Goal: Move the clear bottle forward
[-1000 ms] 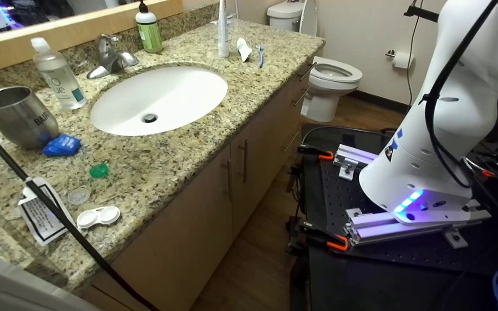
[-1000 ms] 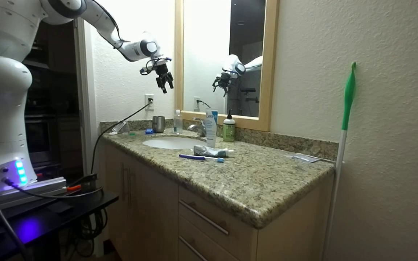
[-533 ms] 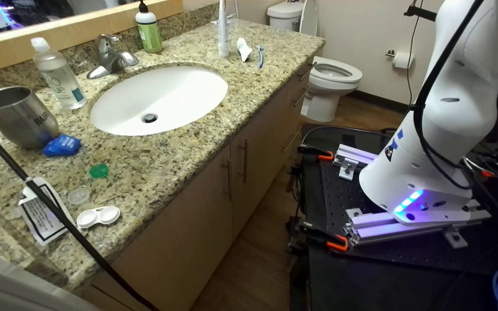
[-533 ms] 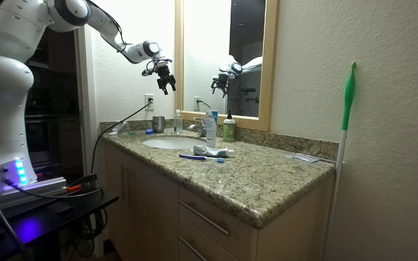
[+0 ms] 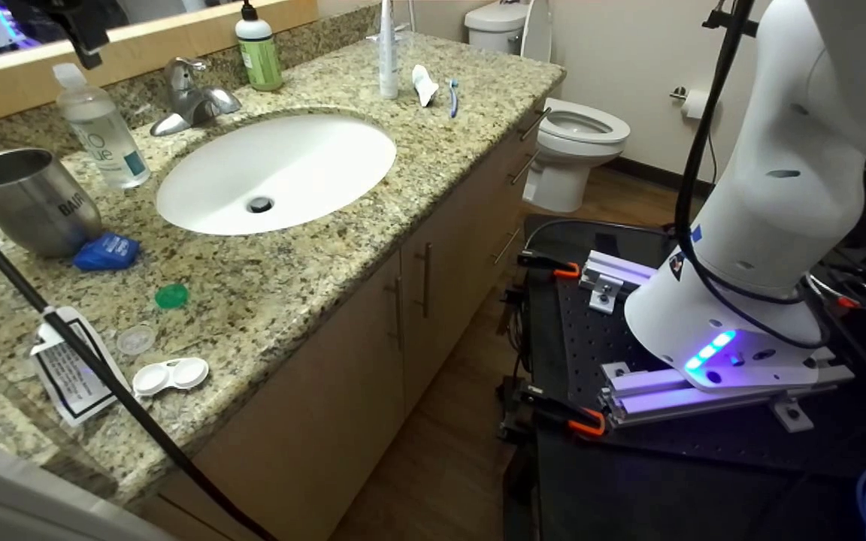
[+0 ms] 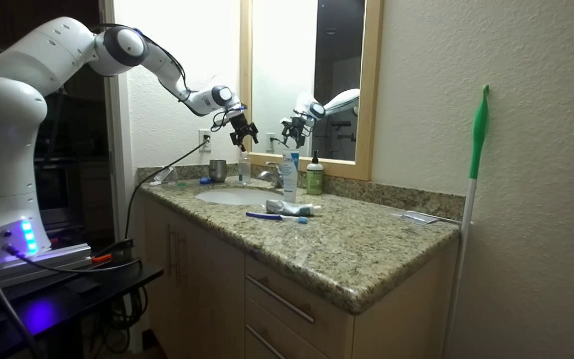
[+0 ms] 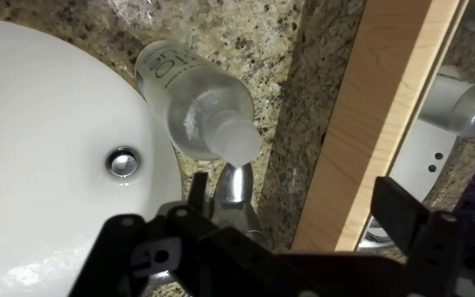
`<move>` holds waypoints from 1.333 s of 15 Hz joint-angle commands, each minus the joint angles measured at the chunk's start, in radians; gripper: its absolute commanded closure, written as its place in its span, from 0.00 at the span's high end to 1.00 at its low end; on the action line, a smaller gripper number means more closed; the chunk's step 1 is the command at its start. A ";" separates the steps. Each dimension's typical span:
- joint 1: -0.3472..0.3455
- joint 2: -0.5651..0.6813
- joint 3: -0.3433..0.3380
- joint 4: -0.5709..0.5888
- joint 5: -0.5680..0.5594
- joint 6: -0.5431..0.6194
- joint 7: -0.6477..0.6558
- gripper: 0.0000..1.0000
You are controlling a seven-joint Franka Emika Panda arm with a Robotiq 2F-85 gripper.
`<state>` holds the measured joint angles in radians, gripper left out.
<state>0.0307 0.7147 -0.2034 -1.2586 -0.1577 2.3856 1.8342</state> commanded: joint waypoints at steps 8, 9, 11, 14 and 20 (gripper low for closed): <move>-0.005 0.011 0.007 0.027 0.058 -0.126 -0.039 1.00; -0.006 0.020 0.004 0.037 0.058 -0.141 -0.038 1.00; -0.008 0.039 0.002 0.054 0.058 -0.150 -0.037 1.00; -0.006 0.064 0.032 0.075 0.076 -0.247 -0.072 1.00; 0.012 0.066 0.020 0.066 0.049 -0.241 -0.044 1.00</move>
<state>0.0426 0.7802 -0.1824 -1.1965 -0.1108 2.1488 1.7921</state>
